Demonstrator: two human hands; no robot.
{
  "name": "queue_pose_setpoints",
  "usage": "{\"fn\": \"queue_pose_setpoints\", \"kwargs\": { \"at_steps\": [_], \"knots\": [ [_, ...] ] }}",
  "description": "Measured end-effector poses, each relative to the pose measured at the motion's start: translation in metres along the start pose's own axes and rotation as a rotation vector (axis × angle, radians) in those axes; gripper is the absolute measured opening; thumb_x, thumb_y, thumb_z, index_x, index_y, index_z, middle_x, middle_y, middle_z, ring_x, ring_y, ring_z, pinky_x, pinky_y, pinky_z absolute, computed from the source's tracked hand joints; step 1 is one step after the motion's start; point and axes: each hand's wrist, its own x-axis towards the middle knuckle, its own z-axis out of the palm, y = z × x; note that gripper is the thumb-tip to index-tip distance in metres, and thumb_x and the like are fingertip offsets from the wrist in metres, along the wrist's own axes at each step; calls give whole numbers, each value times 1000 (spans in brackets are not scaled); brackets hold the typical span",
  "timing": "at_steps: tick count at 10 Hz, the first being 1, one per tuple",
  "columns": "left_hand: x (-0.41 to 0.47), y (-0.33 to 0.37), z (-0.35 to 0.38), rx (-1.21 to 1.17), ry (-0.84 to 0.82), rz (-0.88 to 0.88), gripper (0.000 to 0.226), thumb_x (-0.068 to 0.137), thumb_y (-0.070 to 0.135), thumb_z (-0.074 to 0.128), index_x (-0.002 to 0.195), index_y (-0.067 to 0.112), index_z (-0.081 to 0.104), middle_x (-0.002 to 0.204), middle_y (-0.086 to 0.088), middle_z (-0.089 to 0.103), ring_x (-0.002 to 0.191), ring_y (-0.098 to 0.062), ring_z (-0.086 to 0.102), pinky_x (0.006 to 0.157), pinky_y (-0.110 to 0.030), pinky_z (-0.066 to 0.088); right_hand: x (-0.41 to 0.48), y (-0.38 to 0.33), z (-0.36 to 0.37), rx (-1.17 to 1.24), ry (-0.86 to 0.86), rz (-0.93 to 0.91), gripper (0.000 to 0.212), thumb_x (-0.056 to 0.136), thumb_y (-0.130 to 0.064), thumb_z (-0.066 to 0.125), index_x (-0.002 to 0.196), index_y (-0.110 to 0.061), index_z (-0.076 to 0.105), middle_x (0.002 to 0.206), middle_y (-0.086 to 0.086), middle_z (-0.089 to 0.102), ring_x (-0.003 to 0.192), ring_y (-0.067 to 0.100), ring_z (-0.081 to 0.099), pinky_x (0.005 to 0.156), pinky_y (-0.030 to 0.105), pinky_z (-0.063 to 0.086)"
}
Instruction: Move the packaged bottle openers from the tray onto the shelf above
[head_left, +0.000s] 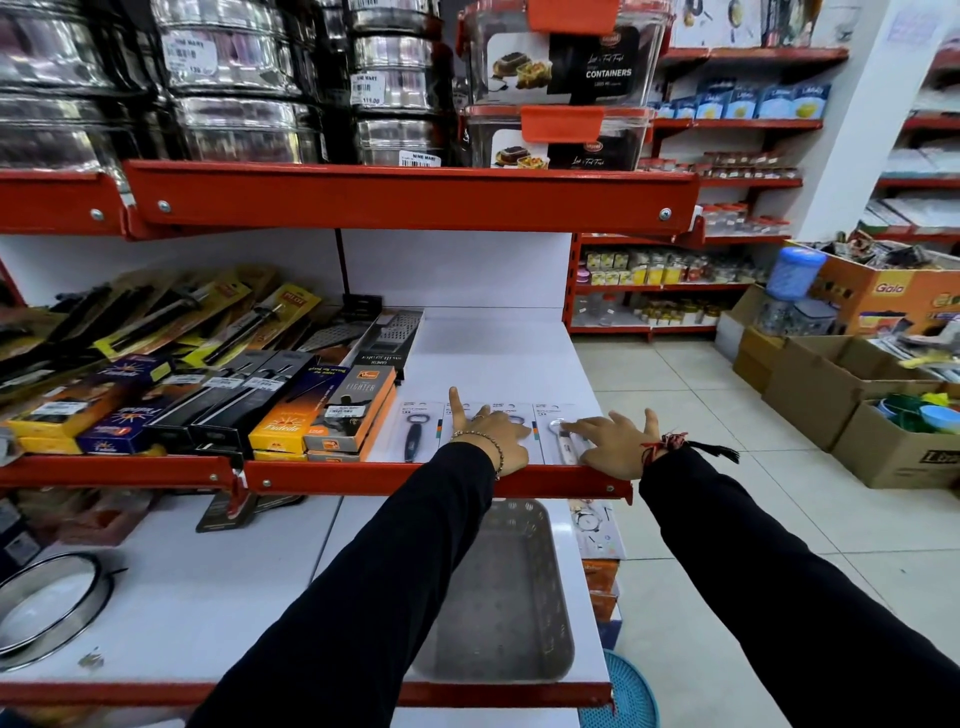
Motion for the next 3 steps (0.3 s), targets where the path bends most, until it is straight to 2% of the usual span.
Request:
{"fn": "queue_pose_setpoints", "kwargs": {
  "at_steps": [1,2,3],
  "knots": [
    [-4,0,0,-14,-22,10,53,100,35,27,152,43,27,167,2,16,156,-28,3,108,-70,-25,-9,-4,-2,-18,21,0,63,87,-44,40,145,-53,19,159,-11,30,150,27,15,109,69,-11],
    [-11,0,3,-47,12,27,52,102,37,24,153,42,24,168,1,12,156,-29,2,111,-68,-23,-21,-8,-3,18,116,-14,58,89,-39,39,145,-48,27,155,-8,37,148,24,22,112,67,-7],
    [-21,-6,-3,-168,244,64,51,102,38,28,153,40,29,166,1,21,155,-26,14,122,-59,-8,-42,-16,-15,82,444,-61,47,93,-38,37,140,-38,40,143,-6,53,139,16,39,115,57,7]
  ]
}}
